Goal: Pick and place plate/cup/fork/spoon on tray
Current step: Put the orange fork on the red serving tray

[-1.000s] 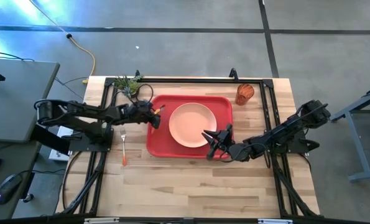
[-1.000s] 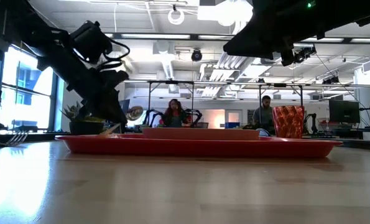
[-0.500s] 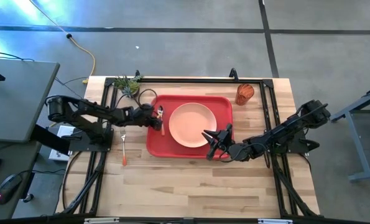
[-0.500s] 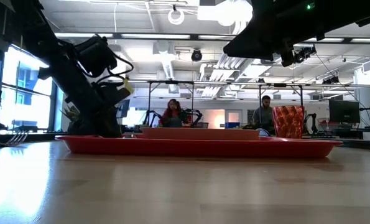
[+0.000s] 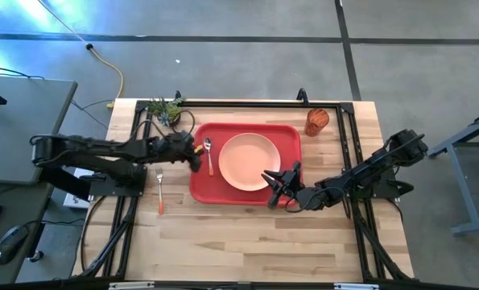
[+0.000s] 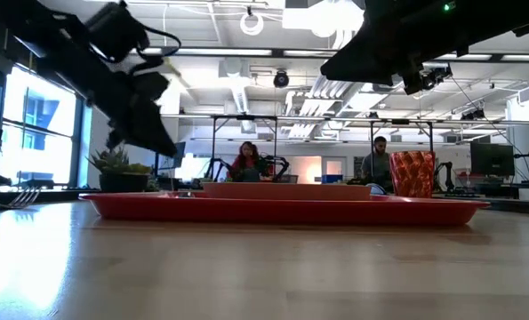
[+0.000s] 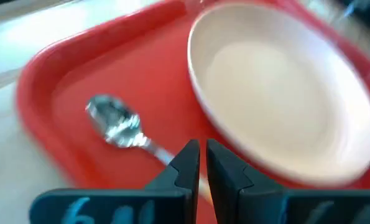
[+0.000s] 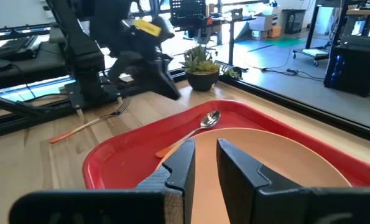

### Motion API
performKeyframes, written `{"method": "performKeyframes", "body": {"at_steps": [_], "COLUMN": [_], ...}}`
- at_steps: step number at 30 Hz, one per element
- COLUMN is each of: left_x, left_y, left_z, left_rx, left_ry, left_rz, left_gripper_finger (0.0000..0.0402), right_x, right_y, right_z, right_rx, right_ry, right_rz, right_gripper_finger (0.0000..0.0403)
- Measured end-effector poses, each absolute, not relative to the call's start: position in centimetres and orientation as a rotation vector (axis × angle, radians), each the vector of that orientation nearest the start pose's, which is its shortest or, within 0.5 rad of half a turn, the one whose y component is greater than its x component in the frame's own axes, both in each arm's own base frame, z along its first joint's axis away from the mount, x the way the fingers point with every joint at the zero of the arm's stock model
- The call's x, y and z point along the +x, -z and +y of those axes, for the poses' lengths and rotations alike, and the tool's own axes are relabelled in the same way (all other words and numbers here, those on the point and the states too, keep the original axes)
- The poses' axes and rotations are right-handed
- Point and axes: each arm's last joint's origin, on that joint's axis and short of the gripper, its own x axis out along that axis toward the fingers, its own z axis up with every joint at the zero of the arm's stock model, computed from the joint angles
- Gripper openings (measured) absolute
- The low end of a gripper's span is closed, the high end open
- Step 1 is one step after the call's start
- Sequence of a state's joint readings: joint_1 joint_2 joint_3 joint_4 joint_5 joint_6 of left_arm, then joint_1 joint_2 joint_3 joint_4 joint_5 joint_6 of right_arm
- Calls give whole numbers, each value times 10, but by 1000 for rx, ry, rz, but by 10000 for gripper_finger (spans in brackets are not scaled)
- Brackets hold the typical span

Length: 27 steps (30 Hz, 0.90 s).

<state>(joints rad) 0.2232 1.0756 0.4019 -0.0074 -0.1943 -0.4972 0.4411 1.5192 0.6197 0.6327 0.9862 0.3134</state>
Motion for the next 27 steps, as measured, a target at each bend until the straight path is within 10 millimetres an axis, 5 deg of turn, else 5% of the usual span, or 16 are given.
{"method": "performKeyframes", "body": {"at_steps": [9,19,27], "left_x": [147,161,174], "left_y": [-179,-229,-221], "left_z": [31,34,39], "left_rx": [-358,-265,-96], "left_ry": [-446,-398,-296], "left_rz": [877,987,1389], "left_gripper_finger": [19,106,173], "right_x": [269,272,271], "right_y": [-189,-188,-182], "right_z": [101,92,90], "right_rx": [135,157,127], "right_ry": [575,604,602], "right_rz": [123,127,178], "right_gripper_finger": [60,60,60]}}
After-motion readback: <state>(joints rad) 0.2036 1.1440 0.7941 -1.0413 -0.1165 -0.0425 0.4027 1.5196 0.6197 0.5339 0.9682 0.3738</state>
